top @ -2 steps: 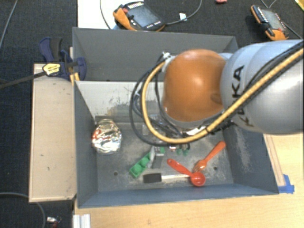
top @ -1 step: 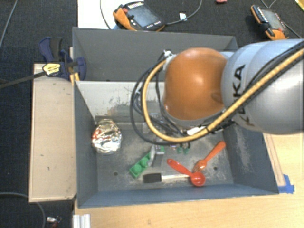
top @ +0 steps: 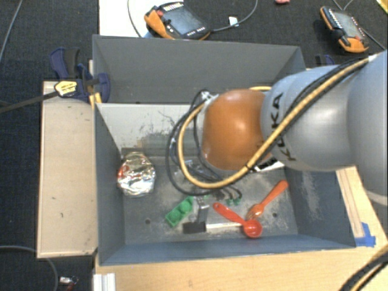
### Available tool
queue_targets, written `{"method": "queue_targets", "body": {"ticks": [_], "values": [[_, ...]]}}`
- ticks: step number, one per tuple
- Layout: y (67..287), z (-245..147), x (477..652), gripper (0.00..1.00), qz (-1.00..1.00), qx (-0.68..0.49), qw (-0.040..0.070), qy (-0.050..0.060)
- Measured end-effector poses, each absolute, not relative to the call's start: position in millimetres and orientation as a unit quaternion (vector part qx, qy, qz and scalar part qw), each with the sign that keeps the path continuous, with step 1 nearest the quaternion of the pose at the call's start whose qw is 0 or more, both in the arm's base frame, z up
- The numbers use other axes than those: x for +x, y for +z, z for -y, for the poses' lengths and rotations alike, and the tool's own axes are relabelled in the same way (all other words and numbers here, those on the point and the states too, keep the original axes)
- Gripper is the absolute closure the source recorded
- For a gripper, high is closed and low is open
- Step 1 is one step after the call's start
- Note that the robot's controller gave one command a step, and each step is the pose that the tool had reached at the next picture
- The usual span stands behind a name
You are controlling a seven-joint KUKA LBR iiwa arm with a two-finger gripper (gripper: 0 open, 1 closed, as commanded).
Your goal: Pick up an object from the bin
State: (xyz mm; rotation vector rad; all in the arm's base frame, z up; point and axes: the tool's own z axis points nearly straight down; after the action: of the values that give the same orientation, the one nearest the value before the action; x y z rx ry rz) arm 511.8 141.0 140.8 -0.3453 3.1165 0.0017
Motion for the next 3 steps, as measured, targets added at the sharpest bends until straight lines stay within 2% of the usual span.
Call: {"method": "queue_targets", "body": {"ticks": [1,2,3], "values": [[140.1,-132.3,519.5,0.0,-0.99,-0.138,0.005,0.001],[103.3,-132.5,514.6,0.0,-0.96,-0.278,0.0,0.001],[69.7,-134.0,543.1,0.0,-0.938,-0.346,0.009,0.0]]}}
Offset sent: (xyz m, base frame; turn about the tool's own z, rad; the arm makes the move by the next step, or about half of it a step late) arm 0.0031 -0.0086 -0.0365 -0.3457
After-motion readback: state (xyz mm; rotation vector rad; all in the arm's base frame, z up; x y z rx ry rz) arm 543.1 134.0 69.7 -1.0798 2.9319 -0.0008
